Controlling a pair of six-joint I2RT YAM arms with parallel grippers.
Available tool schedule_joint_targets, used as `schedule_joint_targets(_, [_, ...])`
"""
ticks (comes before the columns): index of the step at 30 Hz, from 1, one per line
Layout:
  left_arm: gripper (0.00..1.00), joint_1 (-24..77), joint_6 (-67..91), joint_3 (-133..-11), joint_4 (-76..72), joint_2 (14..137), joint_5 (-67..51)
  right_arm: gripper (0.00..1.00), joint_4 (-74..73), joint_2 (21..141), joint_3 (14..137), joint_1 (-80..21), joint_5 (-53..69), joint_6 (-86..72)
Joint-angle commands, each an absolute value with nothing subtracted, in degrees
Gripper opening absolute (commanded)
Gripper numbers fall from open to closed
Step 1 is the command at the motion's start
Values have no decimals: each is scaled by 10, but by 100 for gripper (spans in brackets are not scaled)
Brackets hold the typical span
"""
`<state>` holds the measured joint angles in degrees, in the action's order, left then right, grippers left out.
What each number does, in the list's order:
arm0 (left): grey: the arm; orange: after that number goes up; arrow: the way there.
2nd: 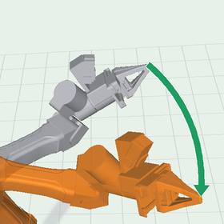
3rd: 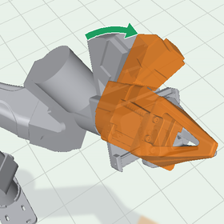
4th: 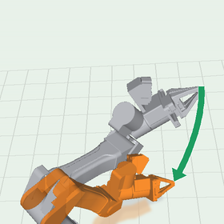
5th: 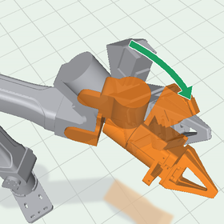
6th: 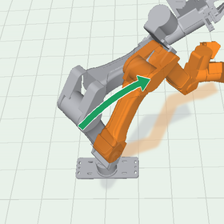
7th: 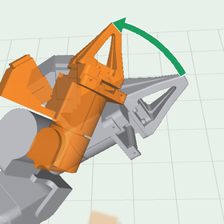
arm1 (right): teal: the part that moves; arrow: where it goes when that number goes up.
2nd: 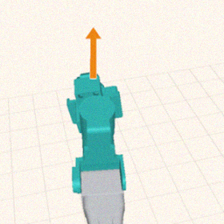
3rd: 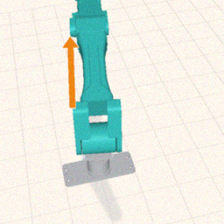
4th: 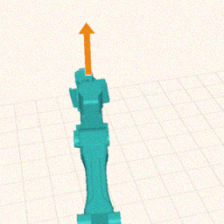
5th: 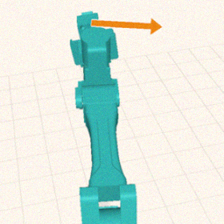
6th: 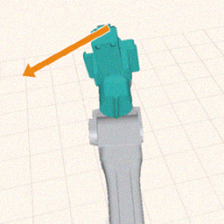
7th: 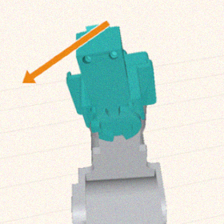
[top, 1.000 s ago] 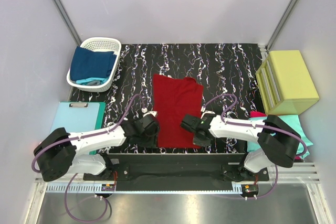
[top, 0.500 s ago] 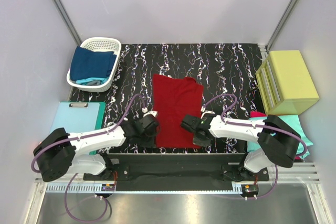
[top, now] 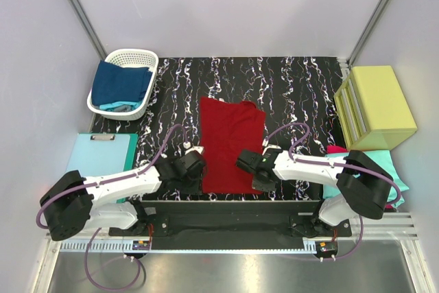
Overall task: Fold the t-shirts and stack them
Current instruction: Grab one side of the 2/3 rectangular tshirt with both arms
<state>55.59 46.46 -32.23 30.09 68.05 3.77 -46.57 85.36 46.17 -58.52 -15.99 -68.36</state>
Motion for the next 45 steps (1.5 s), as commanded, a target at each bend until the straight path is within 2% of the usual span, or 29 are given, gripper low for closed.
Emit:
schedule_joint_targets(1, [27, 559, 468, -318, 287, 673, 52, 0, -498, 863, 461, -591, -158, -684])
schedule_joint_targets(7, [30, 559, 465, -320, 282, 688, 50, 0, -500, 863, 462, -592, -159, -684])
schedule_joint_targets(18, [8, 559, 463, -317, 279, 671, 51, 0, -504, 860, 463, -591, -163, -686])
schedule_joint_targets(20, [0, 559, 463, -319, 287, 658, 54, 0, -511, 855, 467, -593, -170, -689])
schedule_joint_targets(30, [0, 559, 448, -398, 360, 608, 91, 0, -567, 795, 503, -601, -207, -700])
schedule_joint_targets(45, [0, 558, 417, -486, 401, 637, 134, 0, -606, 809, 596, -599, -272, -668])
